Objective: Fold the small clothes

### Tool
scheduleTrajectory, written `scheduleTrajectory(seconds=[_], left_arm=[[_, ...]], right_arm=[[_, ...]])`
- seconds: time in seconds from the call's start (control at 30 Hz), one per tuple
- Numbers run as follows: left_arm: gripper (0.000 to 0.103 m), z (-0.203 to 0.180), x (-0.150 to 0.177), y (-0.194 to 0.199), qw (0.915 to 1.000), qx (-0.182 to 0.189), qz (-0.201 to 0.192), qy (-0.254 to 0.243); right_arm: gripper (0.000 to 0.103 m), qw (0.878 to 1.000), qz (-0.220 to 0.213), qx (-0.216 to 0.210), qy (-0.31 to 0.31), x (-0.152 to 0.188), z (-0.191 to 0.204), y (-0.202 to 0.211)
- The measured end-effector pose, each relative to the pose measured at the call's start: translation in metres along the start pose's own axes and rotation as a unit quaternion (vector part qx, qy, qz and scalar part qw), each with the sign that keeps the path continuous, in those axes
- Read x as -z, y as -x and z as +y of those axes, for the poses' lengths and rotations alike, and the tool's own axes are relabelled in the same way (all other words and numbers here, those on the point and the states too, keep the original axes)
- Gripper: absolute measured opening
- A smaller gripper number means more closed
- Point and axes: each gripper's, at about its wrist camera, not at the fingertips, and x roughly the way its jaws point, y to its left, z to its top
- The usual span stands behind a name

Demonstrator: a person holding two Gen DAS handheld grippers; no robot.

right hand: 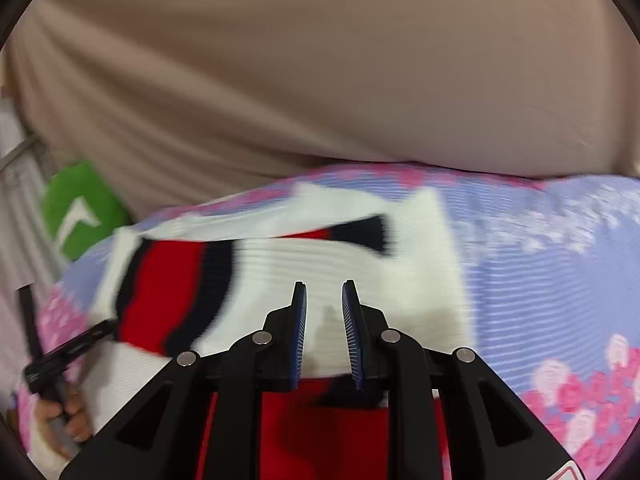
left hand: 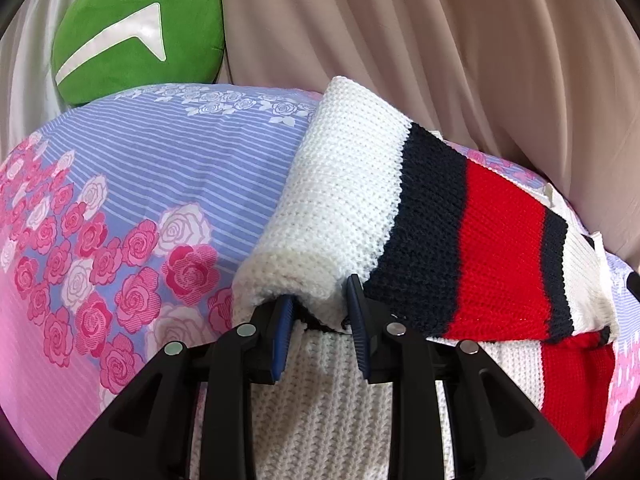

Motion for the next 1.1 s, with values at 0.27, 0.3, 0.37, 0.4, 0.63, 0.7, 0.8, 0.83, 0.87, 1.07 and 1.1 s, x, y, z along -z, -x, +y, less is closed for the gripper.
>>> scheduleTrajectory(seconds=[0.27, 0.3, 0.37, 0.4, 0.63, 0.7, 0.8, 0.83, 0.87, 1.07, 1.1], left_arm=[[0.026, 0.001, 0.001, 0.002, 0.9999, 0.009, 0.0, 0.004], [0.026, 0.002, 0.001, 0.001, 0.9999, 0.01, 0.001, 0.005], [0.027, 0.002, 0.001, 0.001, 0.9999, 0.01, 0.001, 0.002], [0.027, 0.002, 0.001, 0.001, 0.9999, 0.01, 0.001, 0.0], [0.027, 0.002, 0.001, 0.0, 1.0, 0.009, 0.001, 0.0], [0.027, 0.002, 0.001, 0.0, 1.0, 0.01, 0.001, 0.001], [0.031, 0.006, 0.002, 0.003, 0.9996, 0.024, -0.003, 0.012], [0.038, 0.009, 0.004, 0.007, 0.9992, 0.036, -0.004, 0.018], [0.047, 0.013, 0.007, 0.013, 0.9986, 0.048, -0.006, 0.022], [0.082, 0.038, 0.063, 0.091, 0.9991, 0.039, -0.018, 0.006], [0.086, 0.047, 0.079, 0.108, 0.9989, 0.046, -0.007, 0.006]], right_arm=[[0.012, 0.985, 0.118, -0.087, 0.091, 0.022, 0.103, -0.108], [0.011, 0.985, 0.115, -0.099, 0.084, 0.021, 0.095, -0.111], [0.007, 0.987, 0.113, -0.104, 0.054, 0.018, 0.072, -0.106], [0.008, 0.99, 0.105, -0.084, 0.049, 0.018, 0.06, -0.101], [0.0, 0.994, 0.041, 0.041, -0.095, 0.027, -0.094, -0.032], [0.0, 0.988, 0.018, 0.082, -0.13, 0.036, -0.125, -0.004], [0.019, 0.981, 0.002, 0.098, -0.167, 0.053, -0.134, 0.038], [0.02, 0.982, -0.001, 0.095, -0.163, 0.062, -0.129, 0.052], [0.025, 0.983, -0.001, 0.086, -0.16, 0.071, -0.123, 0.063], [0.058, 0.99, 0.048, 0.04, -0.123, 0.16, -0.078, 0.125], [0.06, 0.991, 0.055, 0.034, -0.118, 0.174, -0.075, 0.134]])
